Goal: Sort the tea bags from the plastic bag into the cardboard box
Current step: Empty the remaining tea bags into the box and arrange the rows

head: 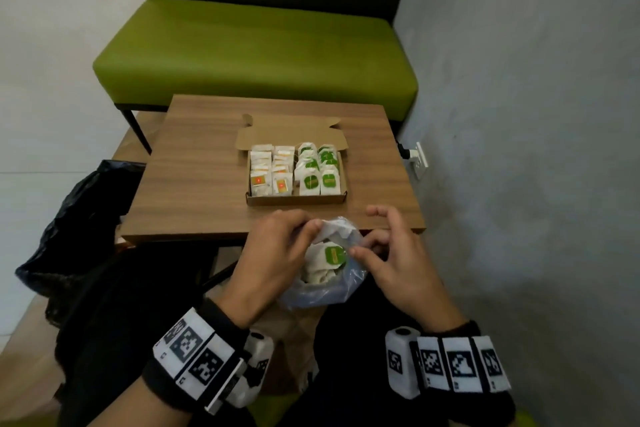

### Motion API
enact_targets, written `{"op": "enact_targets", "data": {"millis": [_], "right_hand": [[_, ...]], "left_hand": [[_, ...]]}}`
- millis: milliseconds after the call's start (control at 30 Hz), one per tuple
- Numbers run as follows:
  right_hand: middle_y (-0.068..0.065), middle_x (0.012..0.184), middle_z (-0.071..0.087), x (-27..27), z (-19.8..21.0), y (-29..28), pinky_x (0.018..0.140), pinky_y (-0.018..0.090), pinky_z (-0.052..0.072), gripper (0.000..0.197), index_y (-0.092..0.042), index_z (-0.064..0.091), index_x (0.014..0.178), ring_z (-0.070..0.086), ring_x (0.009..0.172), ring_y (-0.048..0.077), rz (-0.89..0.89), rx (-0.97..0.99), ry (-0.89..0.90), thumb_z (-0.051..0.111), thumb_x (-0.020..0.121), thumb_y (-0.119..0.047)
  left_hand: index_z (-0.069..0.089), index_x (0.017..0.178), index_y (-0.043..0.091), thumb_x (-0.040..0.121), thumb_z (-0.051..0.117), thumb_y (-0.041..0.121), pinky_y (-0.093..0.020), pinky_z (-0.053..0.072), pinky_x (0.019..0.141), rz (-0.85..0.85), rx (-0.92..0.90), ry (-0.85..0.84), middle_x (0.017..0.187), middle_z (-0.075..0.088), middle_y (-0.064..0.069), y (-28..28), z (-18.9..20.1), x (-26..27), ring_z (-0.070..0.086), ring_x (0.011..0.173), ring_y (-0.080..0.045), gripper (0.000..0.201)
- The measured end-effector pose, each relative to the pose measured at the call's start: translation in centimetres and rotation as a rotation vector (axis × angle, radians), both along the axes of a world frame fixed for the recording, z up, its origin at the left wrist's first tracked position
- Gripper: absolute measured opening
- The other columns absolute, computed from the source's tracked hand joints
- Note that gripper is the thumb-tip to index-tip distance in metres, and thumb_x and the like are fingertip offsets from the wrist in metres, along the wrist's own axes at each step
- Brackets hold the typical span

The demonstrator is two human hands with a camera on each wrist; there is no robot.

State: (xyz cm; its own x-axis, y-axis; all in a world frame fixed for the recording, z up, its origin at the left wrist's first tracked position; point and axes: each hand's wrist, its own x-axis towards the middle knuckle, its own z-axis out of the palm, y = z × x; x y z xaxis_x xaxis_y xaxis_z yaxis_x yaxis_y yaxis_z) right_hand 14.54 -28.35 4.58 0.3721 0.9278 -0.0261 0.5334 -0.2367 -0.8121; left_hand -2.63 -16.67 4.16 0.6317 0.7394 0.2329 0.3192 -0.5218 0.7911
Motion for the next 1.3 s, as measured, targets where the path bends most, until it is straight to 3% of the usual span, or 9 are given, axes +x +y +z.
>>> {"op": "enact_targets", "data": {"millis": [200, 400, 500, 633, 767, 1000, 1100, 1200, 1300], "right_hand": [[-0.006, 0.109, 0.072, -2.6, -1.2, 1.5, 0.092, 0.036, 0.053, 0.026, -0.02, 0.07, 0.118, 0.065, 0.102, 0.009, 0.009, 0.053, -0.012, 0.058, 0.097, -0.013], [0.01, 0.104, 0.066, -3.7, 1.9, 4.1, 0.09, 0.034, 0.051, 0.024, -0.017, 0.07, 0.094, 0.063, 0.098, 0.017, 0.097, 0.066, 0.162, 0.05, 0.1, -0.005], [0.006, 0.089, 0.067, -4.4, 3.9, 5.7, 0.073, 0.02, 0.052, 0.025, -0.005, 0.066, 0.089, 0.063, 0.079, 0.007, 0.094, 0.056, 0.354, 0.045, 0.102, -0.004], [-0.005, 0.082, 0.066, -3.9, 4.5, 8.8, 0.07, 0.021, 0.049, 0.03, -0.017, 0.067, 0.083, 0.06, 0.074, 0.0, 0.055, 0.135, 0.182, 0.048, 0.101, -0.004], [0.003, 0.086, 0.071, -2.2, 4.3, 11.4, 0.077, 0.033, 0.054, 0.022, -0.012, 0.071, 0.091, 0.064, 0.079, 0.01, 0.021, 0.217, 0.132, 0.053, 0.098, -0.002], [0.005, 0.087, 0.073, 0.1, 2.3, 15.7, 0.077, 0.031, 0.057, 0.015, -0.011, 0.072, 0.093, 0.068, 0.083, 0.014, 0.006, 0.331, 0.22, 0.06, 0.095, -0.002], [0.009, 0.088, 0.074, 0.6, 0.5, 18.6, 0.077, 0.033, 0.059, 0.012, -0.014, 0.069, 0.089, 0.07, 0.083, 0.019, 0.01, 0.311, 0.345, 0.064, 0.092, -0.003], [0.002, 0.084, 0.073, 0.6, -1.8, 20.3, 0.074, 0.033, 0.056, 0.01, -0.015, 0.07, 0.088, 0.068, 0.079, 0.014, 0.036, 0.257, 0.325, 0.064, 0.095, -0.011], [0.0, 0.095, 0.072, -0.1, -4.3, 19.7, 0.081, 0.032, 0.055, 0.015, -0.014, 0.074, 0.101, 0.067, 0.09, 0.014, 0.041, 0.328, 0.147, 0.066, 0.094, -0.025]], "left_hand": [[0.066, 0.077, 0.015, 0.101, 0.049, 0.022, -0.016, 0.043, 0.059, 0.065, -0.372, -0.164, 0.065, 0.063, 0.01, -0.6, -0.5, -2.4, 0.055, 0.061, 0.003, 0.03], [0.067, 0.1, 0.002, 0.102, 0.041, 0.025, -0.034, 0.059, 0.075, 0.025, -0.902, -0.502, 0.091, 0.075, -0.013, 0.1, 1.0, -3.4, 0.071, 0.083, -0.026, 0.035], [0.067, 0.099, 0.005, 0.102, 0.046, 0.034, -0.056, 0.052, 0.091, 0.139, -0.537, -0.35, 0.103, 0.069, -0.018, 3.0, 0.1, -3.4, 0.065, 0.1, -0.037, 0.036], [0.062, 0.095, 0.024, 0.1, 0.052, 0.025, -0.016, 0.044, 0.075, 0.162, 0.078, -0.159, 0.089, 0.051, 0.007, 6.3, 2.0, -2.5, 0.05, 0.081, 0.004, 0.012], [0.063, 0.092, 0.028, 0.094, 0.063, 0.031, -0.016, 0.037, 0.061, 0.1, 0.281, -0.159, 0.077, 0.056, 0.011, 8.6, 3.8, -0.1, 0.049, 0.068, -0.001, 0.004], [0.063, 0.083, 0.024, 0.092, 0.052, 0.049, -0.017, 0.035, 0.058, 0.054, 0.391, -0.08, 0.071, 0.05, 0.018, 12.6, 2.2, 2.1, 0.048, 0.067, 0.0, 0.03], [0.059, 0.075, 0.019, 0.097, 0.052, 0.035, -0.018, 0.03, 0.056, 0.066, 0.413, -0.067, 0.066, 0.043, 0.018, 15.3, 0.1, 2.1, 0.044, 0.062, 0.001, 0.029], [0.045, 0.066, 0.026, 0.101, 0.046, 0.033, -0.018, 0.028, 0.052, 0.128, 0.245, -0.107, 0.058, 0.041, 0.013, 16.9, -2.5, 2.1, 0.04, 0.054, -0.004, 0.036], [0.059, 0.071, 0.013, 0.1, 0.044, 0.041, -0.025, 0.044, 0.052, 0.214, -0.177, -0.396, 0.06, 0.059, 0.002, 16.5, -4.8, 1.3, 0.052, 0.056, -0.009, 0.043]]}}
